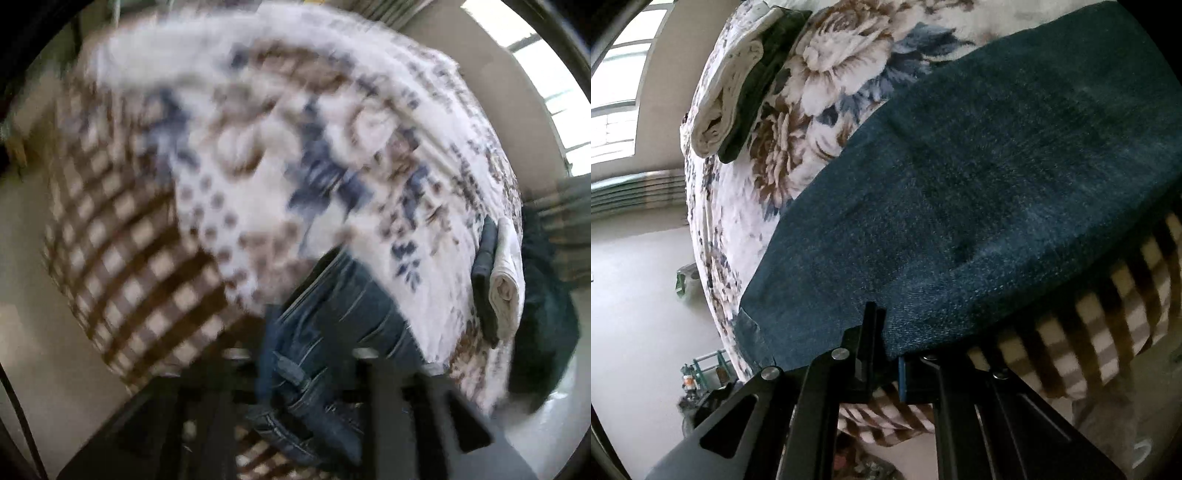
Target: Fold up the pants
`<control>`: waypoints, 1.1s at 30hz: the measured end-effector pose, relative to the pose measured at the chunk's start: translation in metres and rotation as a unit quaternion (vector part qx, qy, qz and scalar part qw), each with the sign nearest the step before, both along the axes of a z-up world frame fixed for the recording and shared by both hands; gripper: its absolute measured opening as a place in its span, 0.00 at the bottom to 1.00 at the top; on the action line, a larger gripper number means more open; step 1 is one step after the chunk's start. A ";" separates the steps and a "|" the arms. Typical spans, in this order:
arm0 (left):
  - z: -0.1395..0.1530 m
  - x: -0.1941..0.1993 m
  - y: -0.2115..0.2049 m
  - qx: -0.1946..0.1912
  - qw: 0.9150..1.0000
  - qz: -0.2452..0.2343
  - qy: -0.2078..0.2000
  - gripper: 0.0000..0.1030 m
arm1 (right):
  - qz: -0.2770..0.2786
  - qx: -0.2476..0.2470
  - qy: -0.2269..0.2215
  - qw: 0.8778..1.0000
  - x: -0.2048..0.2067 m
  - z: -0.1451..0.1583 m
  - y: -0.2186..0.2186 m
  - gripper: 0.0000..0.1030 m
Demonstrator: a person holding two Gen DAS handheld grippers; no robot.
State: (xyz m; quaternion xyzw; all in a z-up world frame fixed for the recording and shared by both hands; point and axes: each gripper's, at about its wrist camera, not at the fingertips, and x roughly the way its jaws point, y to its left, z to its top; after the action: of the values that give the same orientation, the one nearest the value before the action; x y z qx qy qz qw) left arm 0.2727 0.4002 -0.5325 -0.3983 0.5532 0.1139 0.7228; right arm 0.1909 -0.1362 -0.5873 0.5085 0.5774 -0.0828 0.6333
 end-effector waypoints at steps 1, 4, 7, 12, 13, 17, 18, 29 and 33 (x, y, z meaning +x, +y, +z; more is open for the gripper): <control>-0.012 0.000 0.002 -0.031 1.000 0.003 0.004 0.50 | 0.001 0.003 0.003 1.000 0.002 -0.002 0.000 0.09; -0.037 -0.010 0.017 -0.137 0.989 0.048 0.001 0.56 | -0.007 0.037 0.012 0.999 0.004 -0.016 -0.004 0.10; -0.053 -0.008 0.026 -0.194 0.979 0.054 0.010 0.57 | 0.001 0.042 0.015 0.999 0.003 -0.023 -0.005 0.10; -0.062 -0.002 0.015 -0.182 0.983 0.009 0.034 0.57 | -0.002 0.050 0.032 0.998 0.003 -0.038 0.001 0.10; -0.061 -0.001 0.012 -0.177 0.984 0.006 0.034 0.57 | -0.002 0.051 0.032 0.998 0.003 -0.039 0.001 0.10; -0.046 0.005 0.000 -0.114 0.993 -0.017 0.022 0.39 | 0.002 0.046 0.032 0.998 0.004 -0.041 0.003 0.10; -0.038 0.008 -0.006 -0.086 0.996 -0.033 0.016 0.14 | 0.003 0.042 0.031 0.999 0.005 -0.040 0.002 0.10; 0.026 -0.007 -0.010 -0.065 0.997 -0.027 -0.033 0.11 | 0.033 0.006 -0.013 0.999 0.002 0.013 -0.001 0.09; -0.007 -0.016 -0.007 -0.046 0.998 -0.036 0.021 0.11 | 0.057 -0.001 0.014 0.998 -0.003 0.003 0.000 0.08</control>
State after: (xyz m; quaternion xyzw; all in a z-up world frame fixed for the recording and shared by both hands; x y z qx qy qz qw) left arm 0.2570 0.3935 -0.5399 -0.4082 0.5868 0.0711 0.6956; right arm 0.1878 -0.1360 -0.5840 0.4731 0.6144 -0.0544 0.6290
